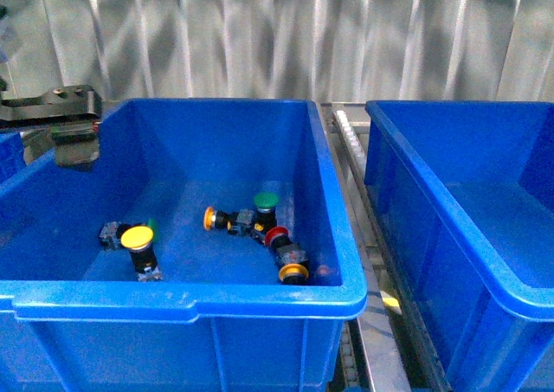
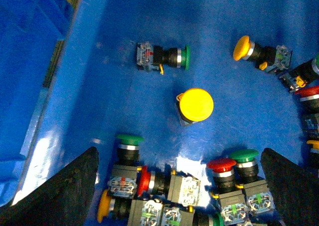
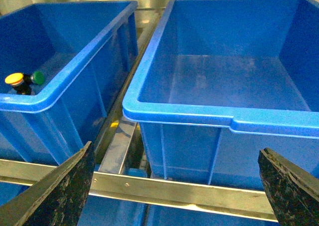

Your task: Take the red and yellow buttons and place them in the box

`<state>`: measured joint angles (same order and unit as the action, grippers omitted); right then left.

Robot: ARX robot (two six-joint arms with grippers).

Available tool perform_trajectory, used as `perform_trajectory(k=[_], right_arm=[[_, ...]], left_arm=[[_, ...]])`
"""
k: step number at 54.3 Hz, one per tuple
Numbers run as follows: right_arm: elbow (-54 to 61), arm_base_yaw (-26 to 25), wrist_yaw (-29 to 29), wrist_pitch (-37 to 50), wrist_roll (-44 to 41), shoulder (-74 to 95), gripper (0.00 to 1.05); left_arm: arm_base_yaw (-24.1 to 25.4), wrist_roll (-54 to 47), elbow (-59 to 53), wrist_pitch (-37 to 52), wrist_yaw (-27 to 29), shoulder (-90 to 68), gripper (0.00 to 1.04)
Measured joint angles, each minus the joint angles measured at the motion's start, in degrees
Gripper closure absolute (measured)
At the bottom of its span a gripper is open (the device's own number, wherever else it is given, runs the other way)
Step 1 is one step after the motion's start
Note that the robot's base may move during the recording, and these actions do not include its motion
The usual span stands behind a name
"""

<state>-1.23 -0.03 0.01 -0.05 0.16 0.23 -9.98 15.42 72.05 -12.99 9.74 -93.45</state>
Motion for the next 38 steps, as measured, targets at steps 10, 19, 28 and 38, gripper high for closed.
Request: perform_trajectory(k=[10,19,28,38], right_arm=[[0.00,0.00,0.00,0.00,0.00,0.00,0.07],[0.00,0.00,0.00,0.00,0.00,0.00,0.07],[0.00,0.00,0.00,0.00,0.00,0.00,0.07],[0.00,0.00,0.02,0.00,0.00,0.00,0.07]], left_arm=[[-1.66,1.25,6.23,-2.03,2.49,-8.04,0.08],[-3.10,1.51,9.25,-2.56,4.39,-12.28,0.08],[-4.28,2.12,11.93,-3.06,4.74,-15.91,0.08],[-4.59,2.51,14.51,-3.48,7.39,-20.65,0.08]])
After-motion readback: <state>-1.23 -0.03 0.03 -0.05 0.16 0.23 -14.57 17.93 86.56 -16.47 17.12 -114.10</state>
